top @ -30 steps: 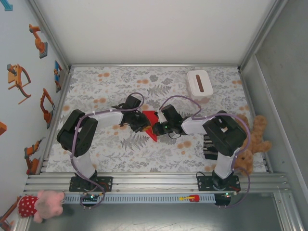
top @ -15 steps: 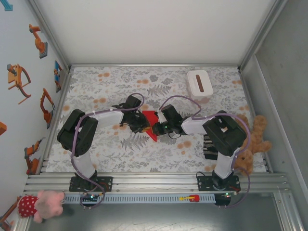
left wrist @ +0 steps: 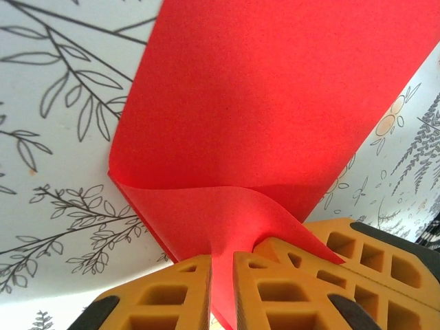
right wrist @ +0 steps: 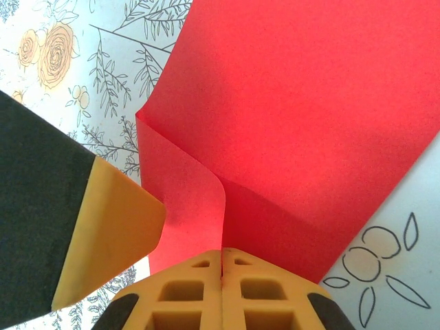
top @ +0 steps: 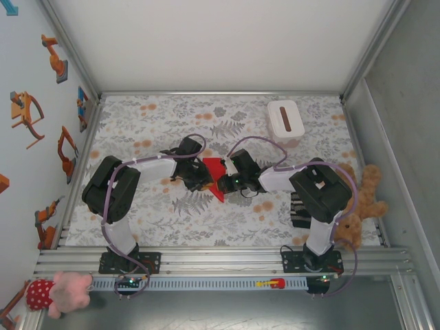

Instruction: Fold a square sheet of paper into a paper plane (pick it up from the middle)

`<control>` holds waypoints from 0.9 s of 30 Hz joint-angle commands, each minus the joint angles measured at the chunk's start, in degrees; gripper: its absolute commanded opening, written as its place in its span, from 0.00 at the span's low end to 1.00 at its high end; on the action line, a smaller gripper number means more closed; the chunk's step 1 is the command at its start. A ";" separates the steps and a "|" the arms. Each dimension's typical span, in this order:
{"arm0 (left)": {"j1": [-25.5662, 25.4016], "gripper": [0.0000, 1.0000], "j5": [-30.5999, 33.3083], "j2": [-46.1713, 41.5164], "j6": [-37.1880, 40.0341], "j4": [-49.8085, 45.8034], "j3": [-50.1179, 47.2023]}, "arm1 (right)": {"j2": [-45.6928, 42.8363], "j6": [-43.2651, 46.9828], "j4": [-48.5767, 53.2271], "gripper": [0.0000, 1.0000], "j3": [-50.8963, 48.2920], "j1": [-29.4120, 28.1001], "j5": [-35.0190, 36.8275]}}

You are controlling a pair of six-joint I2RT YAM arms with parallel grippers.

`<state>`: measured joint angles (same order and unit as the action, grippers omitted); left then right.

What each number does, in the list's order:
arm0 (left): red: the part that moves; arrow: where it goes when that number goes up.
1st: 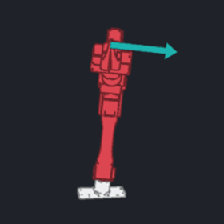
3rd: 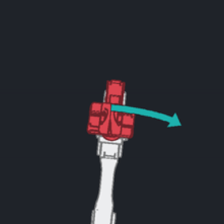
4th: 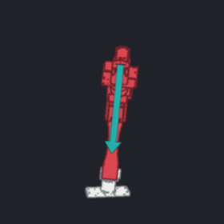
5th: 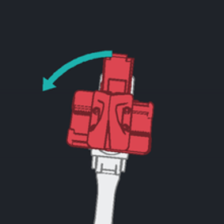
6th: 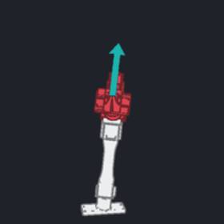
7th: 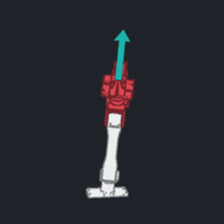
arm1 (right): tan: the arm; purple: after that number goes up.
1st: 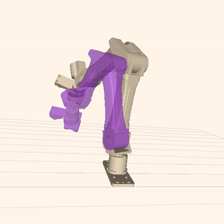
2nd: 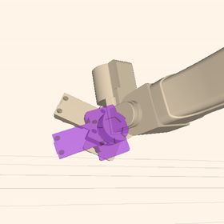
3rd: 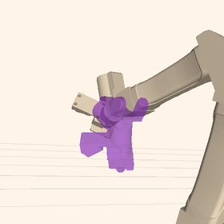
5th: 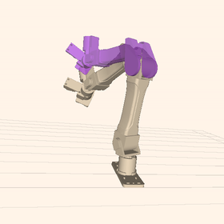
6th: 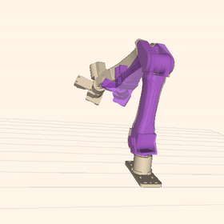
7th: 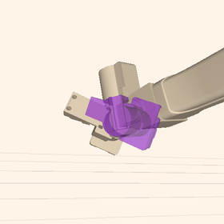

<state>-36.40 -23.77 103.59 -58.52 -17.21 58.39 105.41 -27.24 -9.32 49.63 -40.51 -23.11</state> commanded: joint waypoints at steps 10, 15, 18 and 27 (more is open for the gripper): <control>-0.19 0.16 -0.71 0.07 1.75 -0.10 2.63 | 2.89 -0.81 4.05 0.00 0.29 0.43 2.28; -0.19 0.16 -1.00 1.56 1.35 0.36 2.97 | 2.81 -0.75 4.14 0.00 0.12 0.43 2.42; -0.27 0.16 -0.76 2.18 1.44 -0.09 3.22 | 2.75 -0.79 4.20 0.00 0.19 0.43 2.46; -0.23 0.15 0.36 2.60 1.20 -1.56 1.40 | 2.70 -0.71 4.84 0.00 0.34 0.43 2.81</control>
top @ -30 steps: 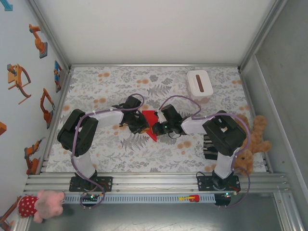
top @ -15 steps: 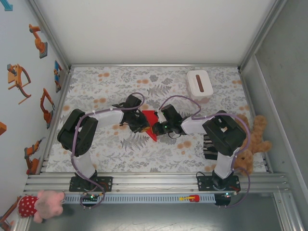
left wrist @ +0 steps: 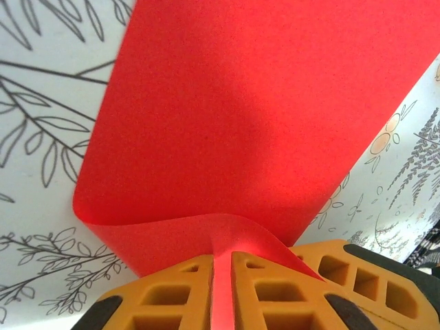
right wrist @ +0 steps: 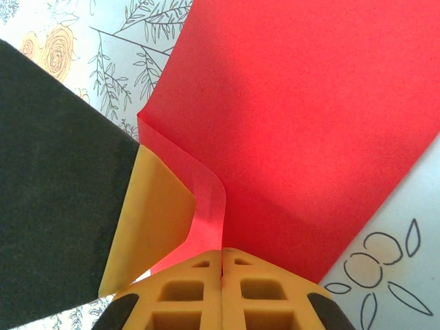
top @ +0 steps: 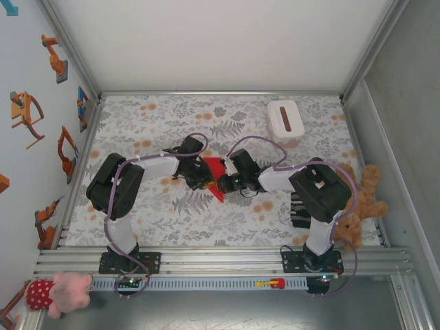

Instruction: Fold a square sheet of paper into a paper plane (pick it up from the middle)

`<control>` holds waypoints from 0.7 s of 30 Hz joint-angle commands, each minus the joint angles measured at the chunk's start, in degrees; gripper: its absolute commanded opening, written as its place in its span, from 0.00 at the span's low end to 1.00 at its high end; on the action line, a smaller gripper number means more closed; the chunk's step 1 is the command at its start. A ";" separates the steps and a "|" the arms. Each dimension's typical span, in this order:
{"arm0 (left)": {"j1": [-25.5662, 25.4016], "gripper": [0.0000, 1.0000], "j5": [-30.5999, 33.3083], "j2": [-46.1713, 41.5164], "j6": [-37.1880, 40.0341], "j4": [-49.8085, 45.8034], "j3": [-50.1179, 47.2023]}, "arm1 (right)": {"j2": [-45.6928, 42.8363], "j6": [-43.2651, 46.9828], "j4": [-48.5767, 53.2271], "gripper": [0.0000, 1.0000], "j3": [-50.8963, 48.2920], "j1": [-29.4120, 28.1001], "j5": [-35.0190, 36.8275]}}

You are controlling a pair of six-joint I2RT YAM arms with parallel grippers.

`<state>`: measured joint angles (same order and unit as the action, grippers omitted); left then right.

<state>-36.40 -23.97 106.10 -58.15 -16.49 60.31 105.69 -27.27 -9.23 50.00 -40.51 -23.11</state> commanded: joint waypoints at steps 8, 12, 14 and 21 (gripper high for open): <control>-0.16 0.14 1.90 -0.11 1.14 -3.72 -1.49 | 2.50 -0.73 5.02 0.00 0.17 0.43 2.99; -0.23 0.14 2.48 -0.04 1.28 -3.61 -1.99 | 2.55 -0.77 5.15 0.00 0.21 0.43 2.99; -0.20 0.14 2.67 0.21 1.36 -3.61 -1.92 | 2.49 -0.72 5.28 0.00 0.27 0.43 2.90; -0.13 0.11 4.54 0.97 1.21 -4.08 -3.30 | -1.37 -2.54 7.23 0.04 1.20 0.48 2.81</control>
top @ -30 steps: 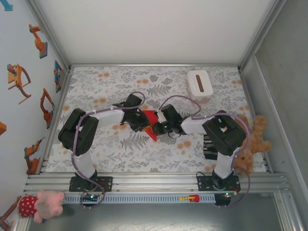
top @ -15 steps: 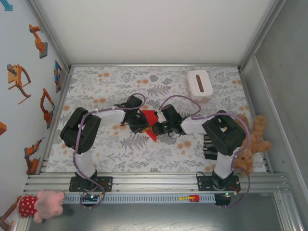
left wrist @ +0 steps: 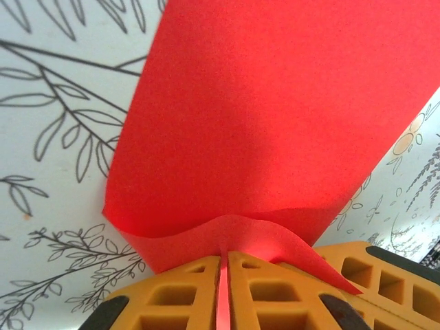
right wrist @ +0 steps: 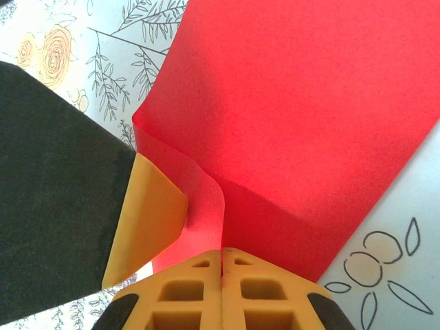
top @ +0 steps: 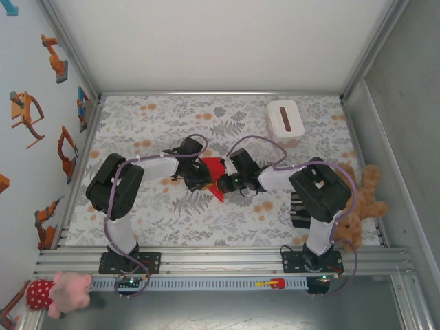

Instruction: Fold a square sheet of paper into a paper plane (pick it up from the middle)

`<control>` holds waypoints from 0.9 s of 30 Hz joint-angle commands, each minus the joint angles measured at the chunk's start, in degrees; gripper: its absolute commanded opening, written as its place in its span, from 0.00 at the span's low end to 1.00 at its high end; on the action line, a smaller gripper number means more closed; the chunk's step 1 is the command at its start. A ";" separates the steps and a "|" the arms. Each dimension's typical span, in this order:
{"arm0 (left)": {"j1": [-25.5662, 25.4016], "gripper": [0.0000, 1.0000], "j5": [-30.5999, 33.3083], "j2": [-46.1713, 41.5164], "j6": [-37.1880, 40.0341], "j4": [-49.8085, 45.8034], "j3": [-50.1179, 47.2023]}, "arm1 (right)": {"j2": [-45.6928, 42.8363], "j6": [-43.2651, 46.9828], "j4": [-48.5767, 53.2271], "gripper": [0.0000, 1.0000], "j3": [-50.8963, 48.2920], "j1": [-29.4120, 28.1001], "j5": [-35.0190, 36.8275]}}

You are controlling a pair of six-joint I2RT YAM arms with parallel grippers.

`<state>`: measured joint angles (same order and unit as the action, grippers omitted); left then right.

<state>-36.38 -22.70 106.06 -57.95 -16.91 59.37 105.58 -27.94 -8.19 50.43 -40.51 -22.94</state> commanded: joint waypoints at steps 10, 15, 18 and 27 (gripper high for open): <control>-0.14 0.08 4.50 2.05 1.06 -3.51 -3.30 | -10.14 -4.86 13.42 0.31 2.09 1.37 7.38; -0.16 0.08 4.56 2.18 0.97 -3.30 -3.30 | -10.78 -5.10 12.24 0.23 1.69 1.36 1.76; -0.14 0.08 4.51 2.14 1.00 -3.22 -3.36 | -9.35 -6.22 9.71 0.15 0.99 1.25 -3.73; -0.10 0.08 3.53 1.86 1.43 -2.80 -3.46 | -4.20 -9.32 4.74 0.04 1.91 -1.55 -9.21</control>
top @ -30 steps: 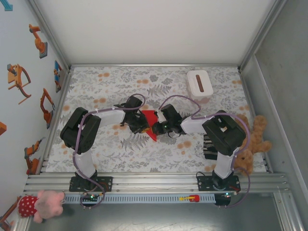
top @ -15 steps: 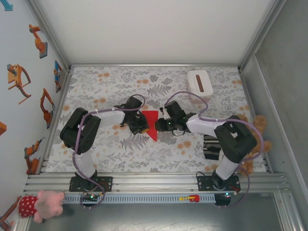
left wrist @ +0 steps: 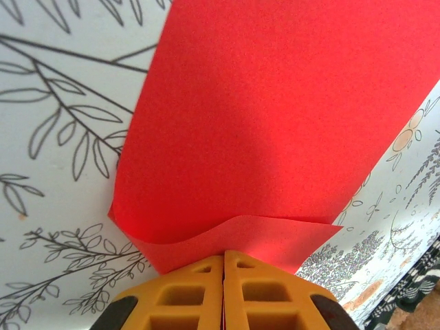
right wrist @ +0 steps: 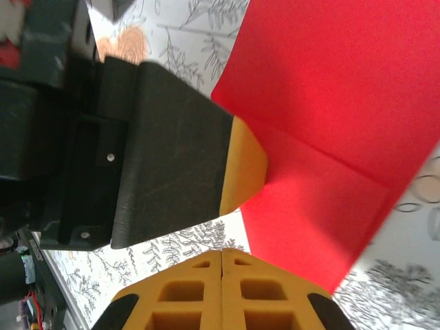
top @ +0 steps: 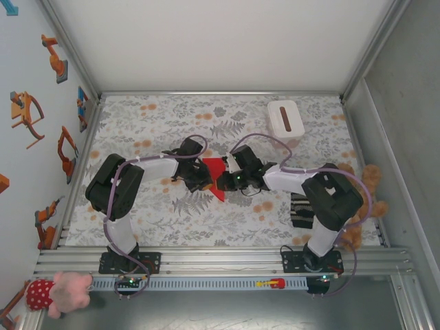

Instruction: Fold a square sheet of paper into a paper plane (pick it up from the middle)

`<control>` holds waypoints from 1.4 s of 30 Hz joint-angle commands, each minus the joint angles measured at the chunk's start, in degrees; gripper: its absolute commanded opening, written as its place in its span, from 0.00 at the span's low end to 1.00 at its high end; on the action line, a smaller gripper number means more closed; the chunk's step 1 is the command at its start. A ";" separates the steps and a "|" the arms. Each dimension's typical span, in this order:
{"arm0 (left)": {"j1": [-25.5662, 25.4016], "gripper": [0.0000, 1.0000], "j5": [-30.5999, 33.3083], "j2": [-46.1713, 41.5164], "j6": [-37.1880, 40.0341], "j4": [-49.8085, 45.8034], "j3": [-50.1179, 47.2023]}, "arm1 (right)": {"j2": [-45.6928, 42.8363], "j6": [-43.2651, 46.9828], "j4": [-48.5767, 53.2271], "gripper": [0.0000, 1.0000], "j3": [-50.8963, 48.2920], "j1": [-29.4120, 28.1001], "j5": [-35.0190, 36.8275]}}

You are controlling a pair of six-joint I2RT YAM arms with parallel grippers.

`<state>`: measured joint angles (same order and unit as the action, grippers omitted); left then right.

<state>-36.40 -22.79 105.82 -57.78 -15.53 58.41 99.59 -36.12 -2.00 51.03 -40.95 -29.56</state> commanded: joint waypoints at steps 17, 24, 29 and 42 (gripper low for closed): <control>-0.08 0.06 1.77 1.06 1.51 -3.63 -1.72 | 6.49 -1.15 -0.20 0.01 2.59 -1.50 -2.78; -0.08 0.06 1.67 1.05 1.46 -3.63 -1.67 | 6.90 -0.93 0.28 0.01 2.50 -1.50 -2.96; -0.12 0.06 1.64 1.05 1.49 -3.63 -1.66 | 7.46 -0.80 0.72 0.01 2.11 -1.50 -3.04; -0.15 0.06 1.76 1.01 1.67 -3.88 -1.91 | 5.50 -0.62 0.78 0.01 -0.72 -1.50 -4.60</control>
<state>-36.38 -23.05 105.71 -57.54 -15.46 58.37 106.06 -36.69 -2.42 51.70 -42.30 -32.58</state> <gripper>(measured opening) 0.062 0.049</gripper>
